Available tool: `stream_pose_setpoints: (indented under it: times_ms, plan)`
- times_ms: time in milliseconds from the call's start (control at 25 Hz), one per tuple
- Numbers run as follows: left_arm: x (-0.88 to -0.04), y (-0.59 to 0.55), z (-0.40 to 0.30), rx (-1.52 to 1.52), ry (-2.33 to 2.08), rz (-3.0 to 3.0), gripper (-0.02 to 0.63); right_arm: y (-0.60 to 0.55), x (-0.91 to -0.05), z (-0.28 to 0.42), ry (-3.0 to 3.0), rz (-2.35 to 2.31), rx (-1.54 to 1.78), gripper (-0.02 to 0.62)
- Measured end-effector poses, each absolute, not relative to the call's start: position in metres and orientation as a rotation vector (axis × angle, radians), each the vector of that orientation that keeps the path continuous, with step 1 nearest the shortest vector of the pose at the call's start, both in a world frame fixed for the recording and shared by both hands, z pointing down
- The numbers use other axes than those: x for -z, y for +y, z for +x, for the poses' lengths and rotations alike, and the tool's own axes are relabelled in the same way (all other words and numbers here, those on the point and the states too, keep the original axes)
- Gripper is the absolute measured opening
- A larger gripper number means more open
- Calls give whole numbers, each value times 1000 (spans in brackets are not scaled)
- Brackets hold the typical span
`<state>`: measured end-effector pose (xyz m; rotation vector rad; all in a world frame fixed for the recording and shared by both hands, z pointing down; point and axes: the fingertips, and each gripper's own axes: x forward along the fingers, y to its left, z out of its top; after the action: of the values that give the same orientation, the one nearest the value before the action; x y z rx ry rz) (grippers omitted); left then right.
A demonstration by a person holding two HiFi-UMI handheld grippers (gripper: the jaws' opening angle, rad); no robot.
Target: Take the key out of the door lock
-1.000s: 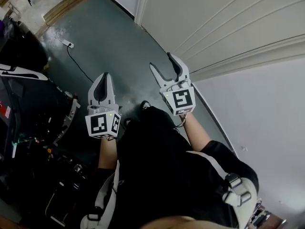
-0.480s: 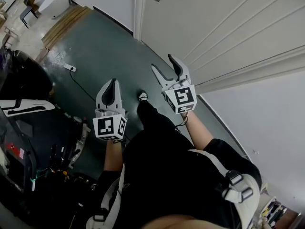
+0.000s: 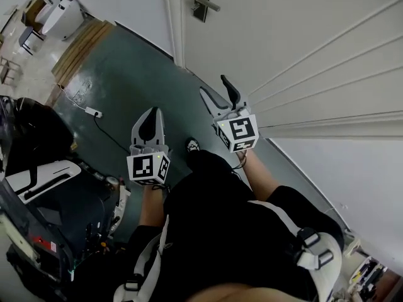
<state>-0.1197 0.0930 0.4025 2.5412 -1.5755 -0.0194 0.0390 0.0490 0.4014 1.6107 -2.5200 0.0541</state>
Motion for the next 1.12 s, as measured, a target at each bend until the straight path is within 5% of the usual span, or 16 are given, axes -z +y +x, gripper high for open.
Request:
stream_pose_setpoints:
  times_ms: [1120]
  plan:
    - [-421,-256,-66,-151,-1105,2760,25,-208,-436,69,-2364,1992,-454,270]
